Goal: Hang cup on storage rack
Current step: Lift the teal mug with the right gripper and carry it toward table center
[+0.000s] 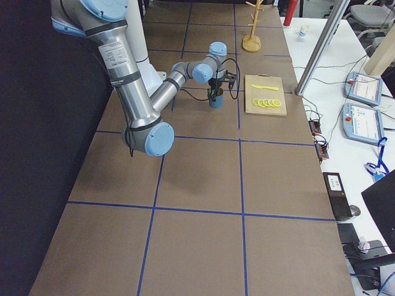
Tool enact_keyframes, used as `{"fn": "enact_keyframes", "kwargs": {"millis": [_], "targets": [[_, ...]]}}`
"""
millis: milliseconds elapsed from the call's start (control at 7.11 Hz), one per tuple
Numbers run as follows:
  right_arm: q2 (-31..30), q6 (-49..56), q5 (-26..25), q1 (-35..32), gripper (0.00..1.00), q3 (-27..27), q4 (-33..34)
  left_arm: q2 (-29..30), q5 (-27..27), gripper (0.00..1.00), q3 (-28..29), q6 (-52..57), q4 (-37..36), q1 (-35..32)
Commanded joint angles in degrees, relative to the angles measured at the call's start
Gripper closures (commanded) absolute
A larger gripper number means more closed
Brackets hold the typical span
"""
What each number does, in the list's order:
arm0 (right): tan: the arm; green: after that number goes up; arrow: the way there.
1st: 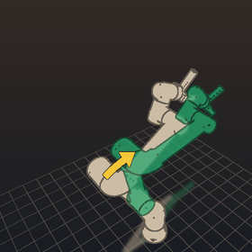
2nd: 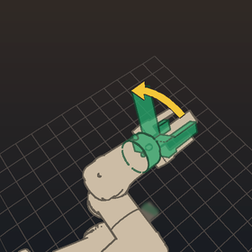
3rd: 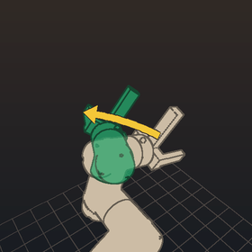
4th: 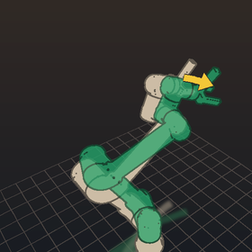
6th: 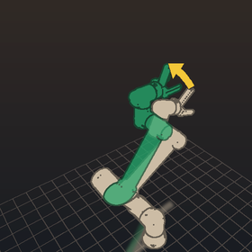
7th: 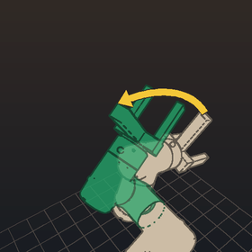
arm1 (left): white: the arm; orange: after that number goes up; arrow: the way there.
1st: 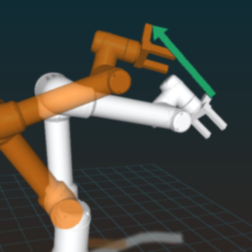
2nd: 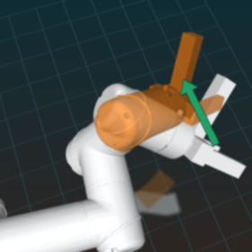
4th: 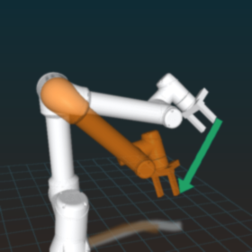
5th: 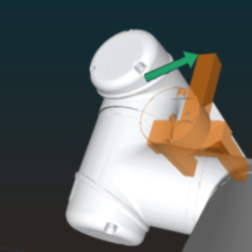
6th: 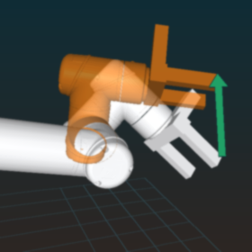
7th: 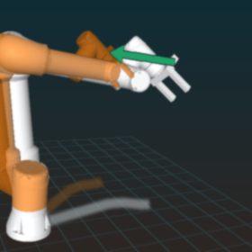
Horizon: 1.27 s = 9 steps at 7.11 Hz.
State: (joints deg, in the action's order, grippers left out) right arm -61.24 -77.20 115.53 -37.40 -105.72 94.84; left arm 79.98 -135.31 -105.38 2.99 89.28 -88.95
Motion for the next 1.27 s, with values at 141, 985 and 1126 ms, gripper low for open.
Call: {"fn": "enact_keyframes", "kwargs": {"millis": [141, 985, 1126], "targets": [[11.9, -9.34, -3.2, 6.1, 1.0, 8.56, 1.84, 0.0, 0.05, 0.0, 0.0, 0.0, 0.01, 0.0], [17.21, -12.19, -5.58, 9.01, 0.75, 15.27, 1.32, 0.0, 0.05, 0.0, -0.35, 0.0, 0.01, 0.0], [17.12, -12.18, -6.02, 9.01, 0.01, 15.1, 1.32, 0.0, -0.04, 0.0, -0.35, 0.0, 0.01, 0.0]]}}
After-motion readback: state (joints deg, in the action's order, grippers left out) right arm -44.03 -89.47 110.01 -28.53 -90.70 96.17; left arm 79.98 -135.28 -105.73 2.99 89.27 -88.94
